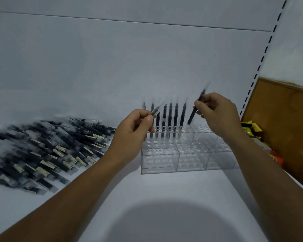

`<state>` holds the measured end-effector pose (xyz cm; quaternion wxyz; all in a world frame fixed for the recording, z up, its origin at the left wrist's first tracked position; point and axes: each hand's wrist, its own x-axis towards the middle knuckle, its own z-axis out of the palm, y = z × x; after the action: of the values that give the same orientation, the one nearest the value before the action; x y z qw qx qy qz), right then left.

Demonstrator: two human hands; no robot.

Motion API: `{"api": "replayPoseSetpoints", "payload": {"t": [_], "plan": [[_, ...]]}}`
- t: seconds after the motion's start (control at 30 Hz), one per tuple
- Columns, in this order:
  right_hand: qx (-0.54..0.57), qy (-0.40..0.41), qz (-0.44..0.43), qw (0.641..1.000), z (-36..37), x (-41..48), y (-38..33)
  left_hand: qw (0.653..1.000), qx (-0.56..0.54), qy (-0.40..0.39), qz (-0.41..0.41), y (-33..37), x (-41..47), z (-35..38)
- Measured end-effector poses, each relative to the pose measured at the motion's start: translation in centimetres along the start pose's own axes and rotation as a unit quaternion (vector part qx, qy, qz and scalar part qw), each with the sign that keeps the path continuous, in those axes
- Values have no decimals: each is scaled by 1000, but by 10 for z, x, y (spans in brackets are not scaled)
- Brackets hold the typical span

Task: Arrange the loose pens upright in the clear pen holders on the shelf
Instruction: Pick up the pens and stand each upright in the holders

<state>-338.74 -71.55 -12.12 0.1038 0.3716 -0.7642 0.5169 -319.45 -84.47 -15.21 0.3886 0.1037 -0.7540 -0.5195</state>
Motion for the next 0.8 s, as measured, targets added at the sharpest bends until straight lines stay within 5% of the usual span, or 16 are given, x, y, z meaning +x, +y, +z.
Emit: {"api": "replayPoseSetpoints", "payload": {"t": [0.57, 0.73, 0.8], "plan": [[-164, -139, 43, 976, -3, 2, 4, 1000, 26, 7, 11, -3, 1, 6], [-107, 40, -108, 988, -18, -10, -9, 999, 37, 18, 2, -4, 2, 5], [-78, 35, -216, 973, -13, -16, -21, 998, 53, 20, 4, -5, 2, 5]]}}
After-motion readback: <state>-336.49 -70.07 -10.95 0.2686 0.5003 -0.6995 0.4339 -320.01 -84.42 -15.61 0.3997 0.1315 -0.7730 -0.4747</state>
